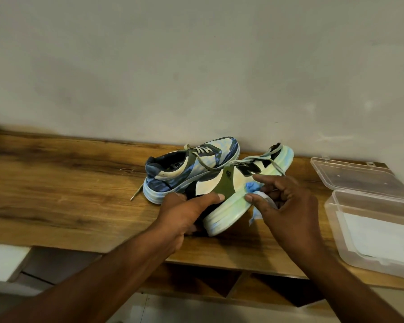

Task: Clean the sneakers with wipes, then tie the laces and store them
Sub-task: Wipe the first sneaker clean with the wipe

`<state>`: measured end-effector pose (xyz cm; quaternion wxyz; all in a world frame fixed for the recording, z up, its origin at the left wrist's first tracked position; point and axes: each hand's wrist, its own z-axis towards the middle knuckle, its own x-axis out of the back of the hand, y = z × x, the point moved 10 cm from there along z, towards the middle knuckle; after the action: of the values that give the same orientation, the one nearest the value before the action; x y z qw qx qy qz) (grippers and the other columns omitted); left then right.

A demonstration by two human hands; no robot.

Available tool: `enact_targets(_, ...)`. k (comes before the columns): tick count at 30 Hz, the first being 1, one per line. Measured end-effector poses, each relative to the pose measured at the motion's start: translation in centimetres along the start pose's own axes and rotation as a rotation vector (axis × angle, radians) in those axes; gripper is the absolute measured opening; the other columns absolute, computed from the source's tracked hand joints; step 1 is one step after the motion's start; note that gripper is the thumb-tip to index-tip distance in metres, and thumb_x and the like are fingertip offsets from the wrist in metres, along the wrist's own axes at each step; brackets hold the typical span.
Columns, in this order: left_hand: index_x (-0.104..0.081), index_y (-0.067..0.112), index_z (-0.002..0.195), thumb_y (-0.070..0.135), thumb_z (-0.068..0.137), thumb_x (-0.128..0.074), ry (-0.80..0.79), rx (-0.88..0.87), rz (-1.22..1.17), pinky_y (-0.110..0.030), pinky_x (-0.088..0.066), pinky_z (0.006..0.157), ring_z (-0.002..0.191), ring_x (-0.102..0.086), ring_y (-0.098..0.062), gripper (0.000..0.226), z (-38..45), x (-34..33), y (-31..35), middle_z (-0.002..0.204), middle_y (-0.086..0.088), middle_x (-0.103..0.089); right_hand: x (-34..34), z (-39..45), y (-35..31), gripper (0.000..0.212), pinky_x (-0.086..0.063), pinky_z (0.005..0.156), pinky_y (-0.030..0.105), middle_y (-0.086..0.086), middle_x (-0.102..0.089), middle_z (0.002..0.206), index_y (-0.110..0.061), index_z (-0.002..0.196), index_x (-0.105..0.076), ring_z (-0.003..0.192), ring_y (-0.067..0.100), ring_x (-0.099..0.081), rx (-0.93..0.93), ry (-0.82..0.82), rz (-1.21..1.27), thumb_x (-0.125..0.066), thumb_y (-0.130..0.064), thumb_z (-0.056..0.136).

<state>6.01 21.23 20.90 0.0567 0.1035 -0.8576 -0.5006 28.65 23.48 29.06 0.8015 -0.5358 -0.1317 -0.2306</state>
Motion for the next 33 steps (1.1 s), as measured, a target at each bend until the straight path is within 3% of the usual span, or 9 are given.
enact_targets(6,-0.076,0.008,0.095,0.020,0.069,-0.094,-0.027,0.005,0.034,-0.047,-0.065,0.077,0.088,-0.076,-0.024,0.034,-0.4,0.2,0.3,0.086,-0.006,-0.080,-0.4,-1.3,-1.7,0.021,-0.056,0.076,0.020,-0.014,-0.070,0.095,-0.028,0.097,-0.082,0.091,0.002,-0.067,0.043,-0.087,-0.071,-0.085,-0.016,0.080)
enact_targets(10,-0.075,0.009,0.105,0.024,0.069,-0.093,-0.108,0.039,0.122,-0.037,-0.063,0.071,0.092,-0.077,-0.022,0.043,-0.4,0.2,0.1,0.091,-0.004,-0.081,-1.8,-3.5,-4.6,0.019,-0.050,0.077,0.010,-0.016,-0.067,0.094,-0.026,0.097,-0.082,0.089,0.002,-0.065,0.159,-0.175,-0.111,-0.083,-0.014,0.082)
enact_targets(14,-0.074,0.008,0.108,0.029,0.068,-0.092,-0.136,0.080,0.169,-0.040,-0.064,0.078,0.094,-0.077,-0.024,0.048,-0.2,0.4,-0.4,0.094,-0.007,-0.081,-3.5,-5.1,-6.3,0.018,-0.047,0.077,0.012,-0.011,-0.061,0.096,-0.024,0.101,-0.080,0.088,0.002,-0.060,0.293,-0.236,-0.205,-0.079,-0.014,0.087)
enact_targets(17,-0.073,0.009,0.109,0.029,0.068,-0.093,-0.139,0.114,0.145,-0.038,-0.064,0.071,0.094,-0.076,-0.024,0.050,-0.1,0.4,-0.6,0.093,-0.006,-0.081,-1.9,-3.1,-4.7,0.020,-0.047,0.082,0.008,-0.012,-0.063,0.098,-0.024,0.101,-0.081,0.091,-0.001,-0.060,0.214,-0.158,-0.220,-0.079,-0.011,0.086)
enact_targets(20,-0.074,0.011,0.107,0.027,0.071,-0.091,-0.145,0.137,0.127,-0.031,-0.059,0.062,0.093,-0.075,-0.022,0.044,-0.3,0.3,-0.6,0.090,-0.003,-0.081,0.5,-1.1,-2.9,0.022,-0.055,0.081,0.020,-0.012,-0.067,0.095,-0.027,0.099,-0.081,0.089,-0.001,-0.063,0.082,-0.054,-0.157,-0.082,-0.011,0.083)
enact_targets(24,-0.073,0.012,0.107,0.027,0.069,-0.092,-0.128,0.133,0.127,-0.034,-0.059,0.068,0.095,-0.075,-0.023,0.045,-0.2,0.4,-0.6,0.091,-0.004,-0.081,-1.1,-2.7,-4.3,0.021,-0.051,0.080,0.017,-0.013,-0.065,0.094,-0.026,0.098,-0.082,0.089,0.001,-0.062,0.122,-0.103,-0.201,-0.081,-0.011,0.084)
enact_targets(27,-0.076,0.011,0.105,0.028,0.070,-0.091,-0.122,0.110,0.156,-0.038,-0.059,0.075,0.093,-0.075,-0.023,0.042,-0.2,0.4,-0.6,0.091,-0.005,-0.081,-4.4,-5.3,-6.5,0.019,-0.042,0.075,0.005,-0.011,-0.062,0.094,-0.026,0.098,-0.081,0.085,0.001,-0.060,0.240,-0.247,-0.205,-0.082,-0.013,0.084)
enact_targets(30,-0.077,0.011,0.103,0.029,0.068,-0.092,-0.113,0.111,0.172,-0.044,-0.060,0.085,0.096,-0.075,-0.025,0.042,-0.1,0.5,-0.6,0.091,-0.006,-0.081,-5.9,-6.6,-7.2,0.020,-0.048,0.074,0.012,-0.007,-0.061,0.100,-0.025,0.101,-0.079,0.086,0.006,-0.060,0.374,-0.322,-0.264,-0.082,-0.014,0.084)
enact_targets(33,-0.073,0.010,0.111,0.026,0.070,-0.092,-0.131,0.131,0.133,-0.034,-0.061,0.064,0.093,-0.076,-0.024,0.049,0.1,0.4,-0.8,0.094,-0.006,-0.081,-3.1,-3.9,-5.1,0.021,-0.053,0.078,0.019,-0.008,-0.065,0.099,-0.023,0.103,-0.080,0.089,0.004,-0.061,0.257,-0.206,-0.232,-0.079,-0.011,0.086)
